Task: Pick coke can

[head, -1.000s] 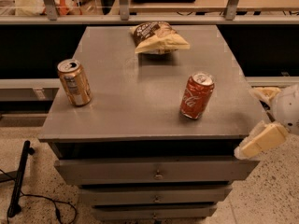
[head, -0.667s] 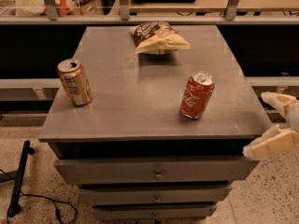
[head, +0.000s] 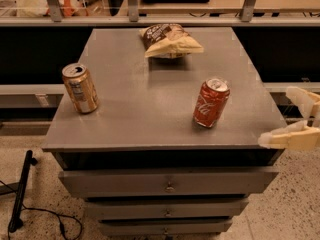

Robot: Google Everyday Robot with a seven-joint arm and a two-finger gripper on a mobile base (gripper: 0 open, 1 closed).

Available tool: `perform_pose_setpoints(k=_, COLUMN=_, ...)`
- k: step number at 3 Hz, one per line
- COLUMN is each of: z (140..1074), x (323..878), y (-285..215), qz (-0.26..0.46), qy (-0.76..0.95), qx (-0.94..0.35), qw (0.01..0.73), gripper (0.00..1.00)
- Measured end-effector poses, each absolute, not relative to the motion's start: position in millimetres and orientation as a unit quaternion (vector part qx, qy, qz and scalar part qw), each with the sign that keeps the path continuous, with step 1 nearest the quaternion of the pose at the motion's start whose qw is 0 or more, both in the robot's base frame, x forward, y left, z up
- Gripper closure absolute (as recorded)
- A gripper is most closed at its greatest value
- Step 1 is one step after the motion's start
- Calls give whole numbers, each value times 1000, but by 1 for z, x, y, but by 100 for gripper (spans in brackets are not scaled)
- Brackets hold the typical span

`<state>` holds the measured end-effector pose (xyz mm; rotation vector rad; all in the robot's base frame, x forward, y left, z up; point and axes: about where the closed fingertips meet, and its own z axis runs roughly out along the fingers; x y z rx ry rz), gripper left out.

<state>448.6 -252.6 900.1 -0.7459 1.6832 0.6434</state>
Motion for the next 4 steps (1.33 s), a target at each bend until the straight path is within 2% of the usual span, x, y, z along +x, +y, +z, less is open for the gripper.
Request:
perform_pose_setpoints(k=2, z=902, x=453, y=-243, qz=292, qy=701, qx=-296, qw=579, gripper=0)
perform_pose_setpoints(k=4, z=890, x=480, y=-213, qz=322, qy=664, qx=-280, qw=614, gripper=0)
